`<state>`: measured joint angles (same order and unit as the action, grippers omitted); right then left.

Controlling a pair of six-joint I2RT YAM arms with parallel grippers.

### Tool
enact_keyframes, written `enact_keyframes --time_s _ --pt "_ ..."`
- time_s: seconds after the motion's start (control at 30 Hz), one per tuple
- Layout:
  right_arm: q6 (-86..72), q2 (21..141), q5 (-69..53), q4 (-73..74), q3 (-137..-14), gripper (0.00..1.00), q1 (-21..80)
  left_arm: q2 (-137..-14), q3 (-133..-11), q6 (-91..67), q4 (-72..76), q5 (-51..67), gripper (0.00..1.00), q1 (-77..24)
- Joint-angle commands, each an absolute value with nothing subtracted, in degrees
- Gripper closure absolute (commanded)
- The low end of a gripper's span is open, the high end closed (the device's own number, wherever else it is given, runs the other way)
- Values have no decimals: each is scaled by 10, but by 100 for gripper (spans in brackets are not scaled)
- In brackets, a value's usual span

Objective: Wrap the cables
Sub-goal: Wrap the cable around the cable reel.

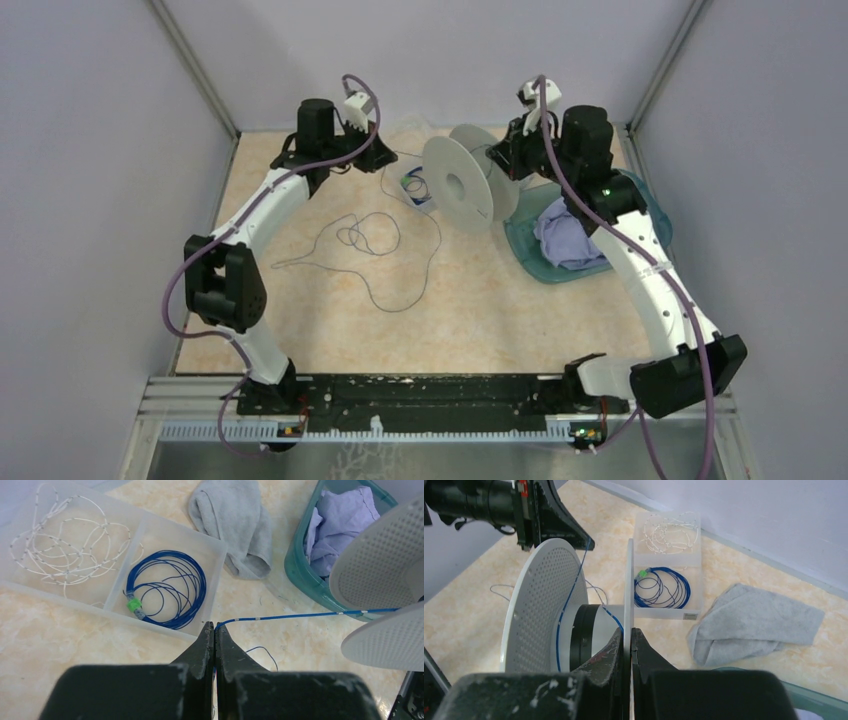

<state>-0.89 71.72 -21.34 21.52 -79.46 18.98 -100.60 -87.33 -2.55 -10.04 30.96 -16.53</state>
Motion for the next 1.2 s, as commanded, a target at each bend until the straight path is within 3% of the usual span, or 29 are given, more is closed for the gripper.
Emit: enact_keyframes --time_s 0.0,0.23,0.43,0.7,0.97,1.17 --pt "-67 726 -199 196 -866 100 184 -1013 -842 -25 -63 346 100 -163" --pt "-131 757 -189 196 -912 100 177 -1006 -803 -32 -25 398 100 -180" --pt "-186 779 -184 198 -938 100 157 -991 -747 -74 52 458 94 -191" --pt "-237 789 -222 195 -957 100 131 -1001 -700 -112 152 513 81 -224" --pt "-242 775 -214 201 -969 100 110 -1014 -694 -127 203 522 60 -257" --pt "-241 772 -199 211 -987 100 89 -994 -641 -109 210 528 53 -264"
